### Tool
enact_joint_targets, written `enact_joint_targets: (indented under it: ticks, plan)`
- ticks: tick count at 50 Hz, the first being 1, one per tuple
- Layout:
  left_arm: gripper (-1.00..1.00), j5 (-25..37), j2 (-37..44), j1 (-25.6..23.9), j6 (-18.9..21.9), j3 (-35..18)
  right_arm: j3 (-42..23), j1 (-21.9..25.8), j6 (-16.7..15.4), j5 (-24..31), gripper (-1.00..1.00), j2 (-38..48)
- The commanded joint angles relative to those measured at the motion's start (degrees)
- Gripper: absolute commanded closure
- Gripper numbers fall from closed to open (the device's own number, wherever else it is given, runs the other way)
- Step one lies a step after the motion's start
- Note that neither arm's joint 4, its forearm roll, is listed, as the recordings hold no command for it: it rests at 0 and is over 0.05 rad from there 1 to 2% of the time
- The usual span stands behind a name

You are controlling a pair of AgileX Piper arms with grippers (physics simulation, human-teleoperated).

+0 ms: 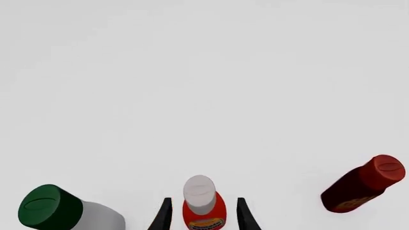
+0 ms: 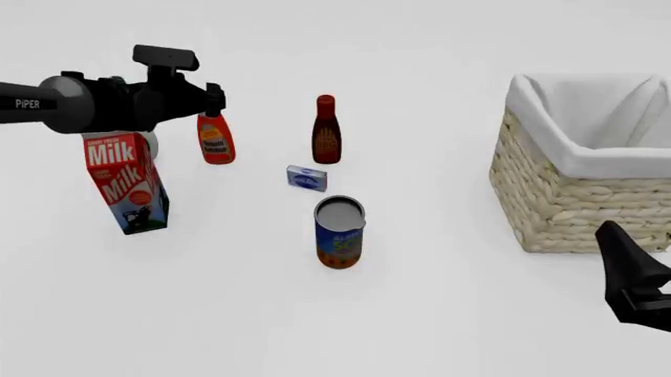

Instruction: Pick the ketchup and place it in the basket.

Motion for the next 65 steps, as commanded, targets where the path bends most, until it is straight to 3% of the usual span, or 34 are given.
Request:
enact_joint_targets:
  ticks: [1,65]
  plan:
    - [-1.00,-0.6,1.0,0.1,-0.2,-0.2,0.0,0.0,0.2,-0.2,-1.00,0.4]
    - [-1.00,-1.2,9.7,0.4,-0.8,-6.0,0.0,-0.1,1.1,-3.2,-1.00,4.5]
